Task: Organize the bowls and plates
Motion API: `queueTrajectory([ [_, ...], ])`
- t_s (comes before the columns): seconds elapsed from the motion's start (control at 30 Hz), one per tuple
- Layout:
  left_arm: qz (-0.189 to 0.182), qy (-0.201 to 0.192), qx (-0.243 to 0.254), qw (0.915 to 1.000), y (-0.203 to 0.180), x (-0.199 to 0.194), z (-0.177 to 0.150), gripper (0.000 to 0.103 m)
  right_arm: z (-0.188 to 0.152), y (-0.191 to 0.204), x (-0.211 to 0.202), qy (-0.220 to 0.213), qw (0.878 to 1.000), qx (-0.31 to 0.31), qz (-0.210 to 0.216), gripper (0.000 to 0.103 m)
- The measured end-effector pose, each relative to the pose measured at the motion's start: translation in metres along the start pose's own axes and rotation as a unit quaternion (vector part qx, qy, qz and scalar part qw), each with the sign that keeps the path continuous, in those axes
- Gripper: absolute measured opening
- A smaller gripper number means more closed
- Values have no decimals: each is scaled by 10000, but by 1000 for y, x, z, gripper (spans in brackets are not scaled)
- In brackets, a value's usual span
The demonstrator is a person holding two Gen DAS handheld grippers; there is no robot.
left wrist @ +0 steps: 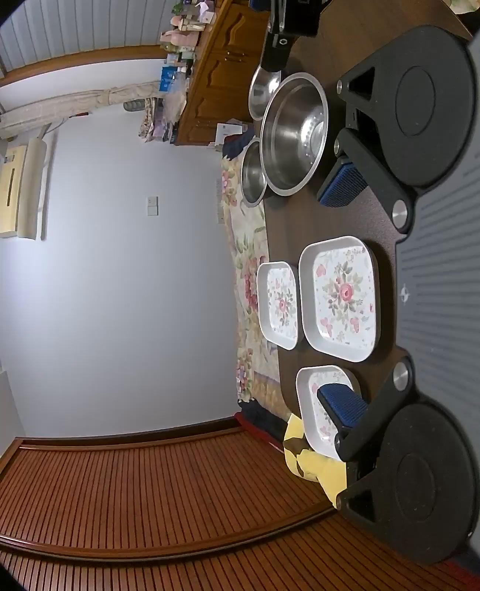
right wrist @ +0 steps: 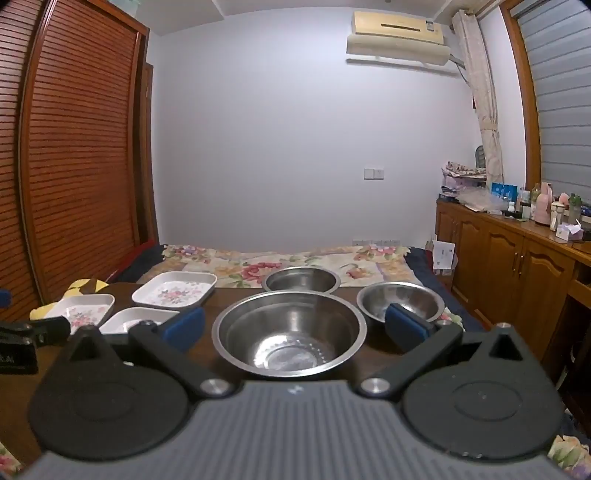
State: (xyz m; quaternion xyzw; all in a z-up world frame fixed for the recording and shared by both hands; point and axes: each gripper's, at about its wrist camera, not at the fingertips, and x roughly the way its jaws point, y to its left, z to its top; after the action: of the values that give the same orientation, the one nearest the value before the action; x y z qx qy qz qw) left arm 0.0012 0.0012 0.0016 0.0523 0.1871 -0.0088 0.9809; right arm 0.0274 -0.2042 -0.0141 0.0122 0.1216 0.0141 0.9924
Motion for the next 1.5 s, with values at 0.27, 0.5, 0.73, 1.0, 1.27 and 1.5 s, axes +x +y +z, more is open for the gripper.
queueTrajectory([
  [0.27, -1, -10, 3, 10000, 0, -1, 4, 103, 1, -4, -7, -241, 9997, 65, 3, 103],
  [0.5, -3, -25, -1, 10000, 3, -2, 4, 103, 4, -6, -7, -253, 9997, 43, 7, 103],
  [0.73, -5, -36, -1, 10000, 4, -1, 3, 103, 3, -4, -5, -235, 9997, 24, -4, 103],
  [1.0, -9, -50, -8, 10000, 4, -2, 3, 103, 2, -4, -6, -196, 9998, 60, 4, 103],
  [1.27, -9, -65, -5, 10000, 5, -2, 4, 103, 2, -4, -6, -180, 9998, 30, -15, 103],
  [1.5, 1, -107, 16, 9999, 4, -6, 7, 103, 2, -5, -8, -169, 9999, 23, -17, 103],
])
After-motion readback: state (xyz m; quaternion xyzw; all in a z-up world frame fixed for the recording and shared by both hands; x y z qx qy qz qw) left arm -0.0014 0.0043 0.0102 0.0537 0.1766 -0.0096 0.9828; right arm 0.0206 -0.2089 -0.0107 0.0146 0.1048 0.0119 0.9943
